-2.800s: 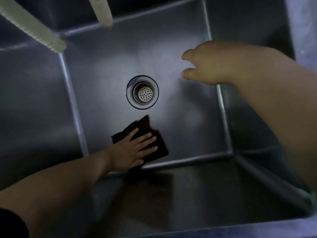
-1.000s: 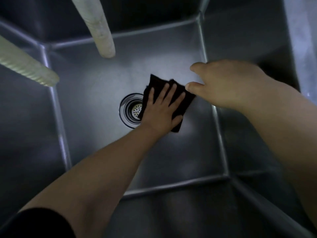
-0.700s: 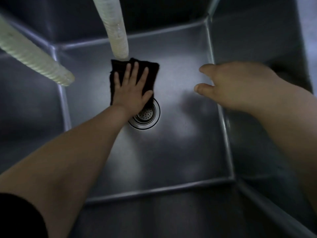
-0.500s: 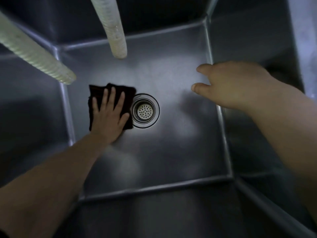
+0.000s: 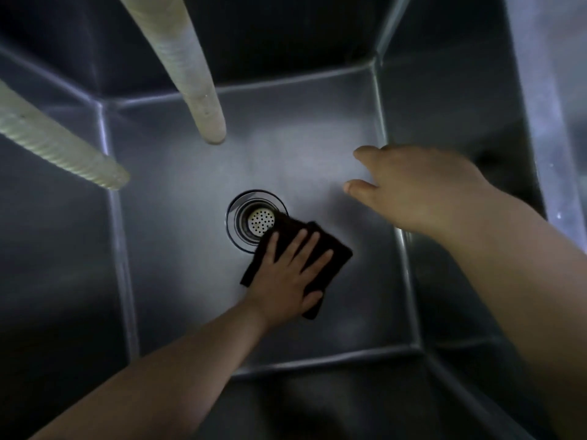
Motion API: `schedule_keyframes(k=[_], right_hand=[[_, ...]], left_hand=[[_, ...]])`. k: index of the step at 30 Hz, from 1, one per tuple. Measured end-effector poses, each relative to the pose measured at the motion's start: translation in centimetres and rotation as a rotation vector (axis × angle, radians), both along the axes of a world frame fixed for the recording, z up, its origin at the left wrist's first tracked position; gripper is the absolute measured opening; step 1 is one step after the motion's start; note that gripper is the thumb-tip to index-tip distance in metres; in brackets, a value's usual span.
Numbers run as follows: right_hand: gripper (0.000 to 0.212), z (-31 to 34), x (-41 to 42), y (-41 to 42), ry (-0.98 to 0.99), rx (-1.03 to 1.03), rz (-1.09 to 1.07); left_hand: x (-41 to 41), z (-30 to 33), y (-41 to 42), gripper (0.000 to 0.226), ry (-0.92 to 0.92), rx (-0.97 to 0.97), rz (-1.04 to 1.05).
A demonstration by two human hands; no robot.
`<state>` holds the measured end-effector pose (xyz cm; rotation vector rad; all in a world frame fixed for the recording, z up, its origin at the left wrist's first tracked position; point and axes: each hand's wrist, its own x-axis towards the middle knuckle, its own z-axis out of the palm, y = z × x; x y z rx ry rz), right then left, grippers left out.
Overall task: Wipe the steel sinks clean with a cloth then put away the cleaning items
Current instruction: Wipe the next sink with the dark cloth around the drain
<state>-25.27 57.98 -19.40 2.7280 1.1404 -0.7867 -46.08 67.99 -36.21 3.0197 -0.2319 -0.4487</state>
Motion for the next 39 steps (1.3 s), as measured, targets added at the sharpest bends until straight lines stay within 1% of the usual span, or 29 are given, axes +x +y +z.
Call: schedule_keyframes(k=[5, 9, 14, 18, 20, 23, 26, 29, 31, 35, 39], right_hand=[[0.047, -0.1, 0.1, -0.2, -0.053, 0.032, 0.001], [0.045, -0.3, 0.1, -0.2, -0.083, 0.054, -0.001], [0.034, -0.2, 0.0, 0.0, -0.084, 0.045, -0.012], [0.028, 0.0, 0.1, 0.0, -0.214, 0.076, -0.067], [0.029, -0.1, 0.2, -0.2, -0.256, 0.091, -0.094], [0.025, -0.3, 0.4, -0.4, -0.266, 0.114, -0.107], [0.029, -0.4, 0.6, -0.4, -0.267, 0.116, -0.113], [0.026, -0.4, 0.8, -0.4, -0.282, 0.109, -0.121], [0.024, -0.2, 0.8, -0.4, -0.282, 0.084, -0.119], [0.027, 0.1, 0.7, -0.5, -0.254, 0.075, -0.116], [0.037, 0.4, 0.7, -0.3, -0.232, 0.052, -0.137]], left_hand=[[9.0, -0.4, -0.1, 0.073, -0.011, -0.030, 0.123], [14.7, -1.1, 3.8, 0.073, -0.033, 0.022, 0.236], [20.6, -1.2, 9.3, 0.073, -0.007, 0.050, 0.378], [23.3, -1.1, 7.7, 0.073, 0.019, 0.046, 0.486], [23.8, -1.2, 5.5, 0.073, 0.016, 0.028, 0.452], [23.6, -1.5, 2.2, 0.076, -0.011, -0.015, 0.348], [21.8, -2.0, -0.3, 0.078, -0.061, -0.050, 0.274], [19.0, -2.2, -2.2, 0.081, -0.090, -0.031, 0.201], [16.5, -2.1, -3.2, 0.082, -0.086, -0.032, 0.139], [10.8, -1.4, -4.1, 0.072, -0.051, -0.076, -0.005], [4.9, -0.2, -4.3, 0.072, 0.012, -0.069, -0.042]])
